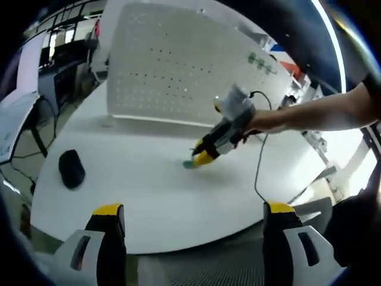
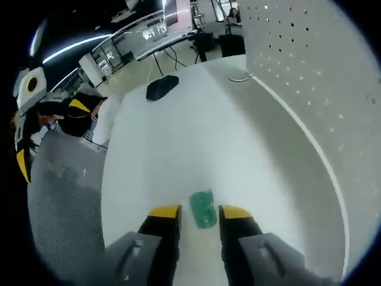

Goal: Insert the hook assembly into the mounting plate slot until the hook locks in place.

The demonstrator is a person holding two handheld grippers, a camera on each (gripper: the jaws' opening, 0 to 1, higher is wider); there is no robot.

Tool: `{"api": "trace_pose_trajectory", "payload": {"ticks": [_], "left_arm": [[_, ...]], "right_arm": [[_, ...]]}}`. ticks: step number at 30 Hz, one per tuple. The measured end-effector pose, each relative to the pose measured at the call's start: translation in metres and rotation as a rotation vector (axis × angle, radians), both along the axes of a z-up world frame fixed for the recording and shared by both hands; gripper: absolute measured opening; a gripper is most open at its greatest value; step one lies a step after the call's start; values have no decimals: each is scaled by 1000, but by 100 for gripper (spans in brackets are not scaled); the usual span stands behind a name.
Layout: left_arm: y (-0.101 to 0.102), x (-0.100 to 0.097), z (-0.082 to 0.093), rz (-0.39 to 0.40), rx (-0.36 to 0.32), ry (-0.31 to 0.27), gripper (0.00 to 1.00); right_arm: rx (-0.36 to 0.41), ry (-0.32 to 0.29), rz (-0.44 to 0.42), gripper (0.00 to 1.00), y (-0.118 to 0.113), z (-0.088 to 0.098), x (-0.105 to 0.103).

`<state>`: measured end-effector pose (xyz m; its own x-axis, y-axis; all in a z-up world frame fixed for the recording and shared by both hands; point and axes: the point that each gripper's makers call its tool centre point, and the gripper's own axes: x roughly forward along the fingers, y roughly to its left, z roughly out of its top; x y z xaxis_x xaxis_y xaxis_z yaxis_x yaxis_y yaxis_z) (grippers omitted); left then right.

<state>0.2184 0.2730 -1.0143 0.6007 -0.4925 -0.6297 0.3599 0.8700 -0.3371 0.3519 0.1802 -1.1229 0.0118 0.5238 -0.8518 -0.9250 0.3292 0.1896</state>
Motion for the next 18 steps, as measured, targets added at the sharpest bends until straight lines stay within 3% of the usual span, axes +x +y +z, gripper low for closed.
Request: {"api": "trace_pose_trajectory", "payload": {"ticks": [2,7,11,18], "left_arm": [[-2,0,-2,-1,-2,6,97],[-6,-2,-5,-9,-11,17,96],[-8,-1,-6,-16,-12,26,96],[-5,2,-4,-20,-10,20,95]], "right_arm": [[-10,-38,59,21,2,-1,4],[-21,-29,113,16,8,1,4],[-57,-57,193,11,6,-1,2],[-67,-52,187,7,6,-4,3]]}}
